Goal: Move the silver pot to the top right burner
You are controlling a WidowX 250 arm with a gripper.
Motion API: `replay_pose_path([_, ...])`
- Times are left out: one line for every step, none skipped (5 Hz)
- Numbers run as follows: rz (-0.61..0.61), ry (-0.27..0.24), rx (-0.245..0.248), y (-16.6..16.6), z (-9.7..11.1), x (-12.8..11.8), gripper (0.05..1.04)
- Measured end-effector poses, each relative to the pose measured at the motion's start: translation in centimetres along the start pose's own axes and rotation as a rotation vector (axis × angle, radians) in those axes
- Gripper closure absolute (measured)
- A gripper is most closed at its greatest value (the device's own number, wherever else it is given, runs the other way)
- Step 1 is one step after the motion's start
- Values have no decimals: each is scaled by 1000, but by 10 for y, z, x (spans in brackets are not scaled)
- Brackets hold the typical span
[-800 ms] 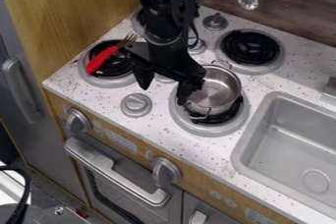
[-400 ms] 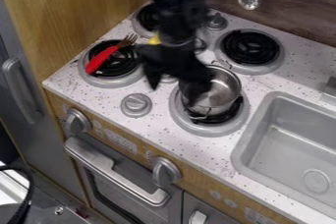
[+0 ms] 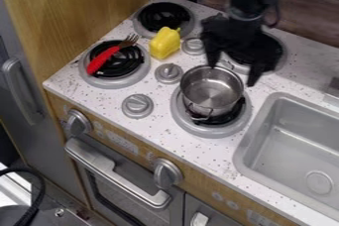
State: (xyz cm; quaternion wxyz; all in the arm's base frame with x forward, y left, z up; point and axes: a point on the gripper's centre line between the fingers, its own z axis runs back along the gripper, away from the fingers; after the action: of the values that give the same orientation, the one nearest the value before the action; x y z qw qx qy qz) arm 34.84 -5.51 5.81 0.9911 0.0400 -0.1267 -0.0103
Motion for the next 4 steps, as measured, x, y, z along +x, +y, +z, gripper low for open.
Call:
replay_pose_path([-12,18,-24,-10,-17,13,84])
replay_pose_path([-14,79,-38,-15,-41,11,84])
replay_pose_path([-7,126,-44,-11,-59,5,84])
replay_pose_path([6,176,-46,-4,-79,-1,84])
